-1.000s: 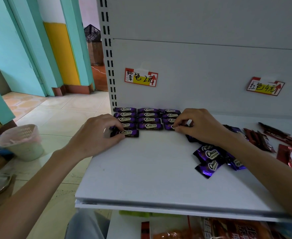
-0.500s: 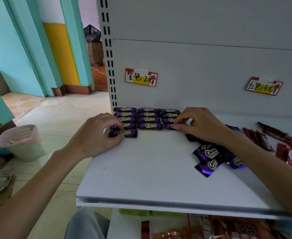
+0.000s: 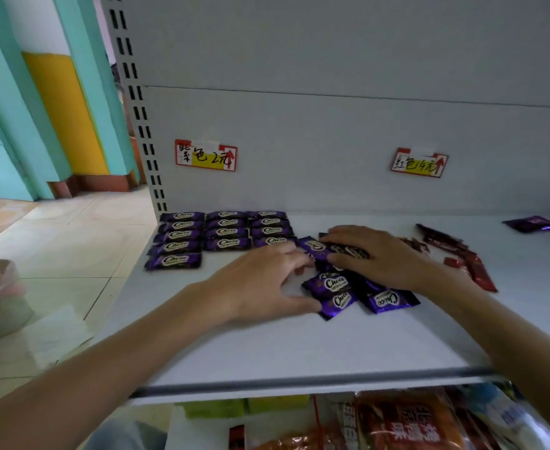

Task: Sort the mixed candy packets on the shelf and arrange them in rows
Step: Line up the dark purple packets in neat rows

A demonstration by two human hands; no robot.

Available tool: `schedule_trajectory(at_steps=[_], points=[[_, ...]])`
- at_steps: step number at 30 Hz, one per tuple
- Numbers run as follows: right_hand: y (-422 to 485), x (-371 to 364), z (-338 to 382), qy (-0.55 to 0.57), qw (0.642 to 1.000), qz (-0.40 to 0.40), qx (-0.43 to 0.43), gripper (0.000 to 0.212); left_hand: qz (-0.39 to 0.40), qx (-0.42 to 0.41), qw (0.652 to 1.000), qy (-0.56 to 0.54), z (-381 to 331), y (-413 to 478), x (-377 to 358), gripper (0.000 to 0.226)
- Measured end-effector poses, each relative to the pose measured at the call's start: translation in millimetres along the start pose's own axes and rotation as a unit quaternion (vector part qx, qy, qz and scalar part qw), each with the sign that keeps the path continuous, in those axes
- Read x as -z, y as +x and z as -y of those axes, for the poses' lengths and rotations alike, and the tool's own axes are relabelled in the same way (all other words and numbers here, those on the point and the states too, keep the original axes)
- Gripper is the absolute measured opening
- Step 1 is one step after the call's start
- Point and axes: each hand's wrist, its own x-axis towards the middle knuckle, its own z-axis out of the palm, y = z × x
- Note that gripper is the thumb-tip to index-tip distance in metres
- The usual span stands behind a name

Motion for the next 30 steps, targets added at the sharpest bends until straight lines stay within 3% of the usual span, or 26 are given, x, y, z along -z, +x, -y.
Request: schedule_trajectory(at_steps=[5,11,15,20,26,30], points=[[-11,4,-13,0.019,0.999,-0.034,0.013,0.035,-0.012,-0.009,0.999,-0.040,-5,24,-8,0.040],[-12,14,-21,-0.014,0.997,-0.076,0.003,0.028,-0.056,-0.007,0.996,-0.073,-13,36,-13,0.033],[2,16,-2,0.021,0.991,-0.132,0.021,0.019,-0.084,0.000,0.989,-0.125,-13,28,-8,0.027],[20,7,18,0.013,0.998,-0.063,-0.003,0.029,-0.108,0.015,0.985,-0.137,-1,5,2,0.031],[10,13,16,0.112,0.988,-0.110,0.001,0.018,-0.091,0.055,0.993,-0.057,35,-31,19,0.034],[7,10,40,0.155,0.985,-0.075,0.017,0.017,-0.103,0.073,0.992,-0.030,45,-41,23,0.048]])
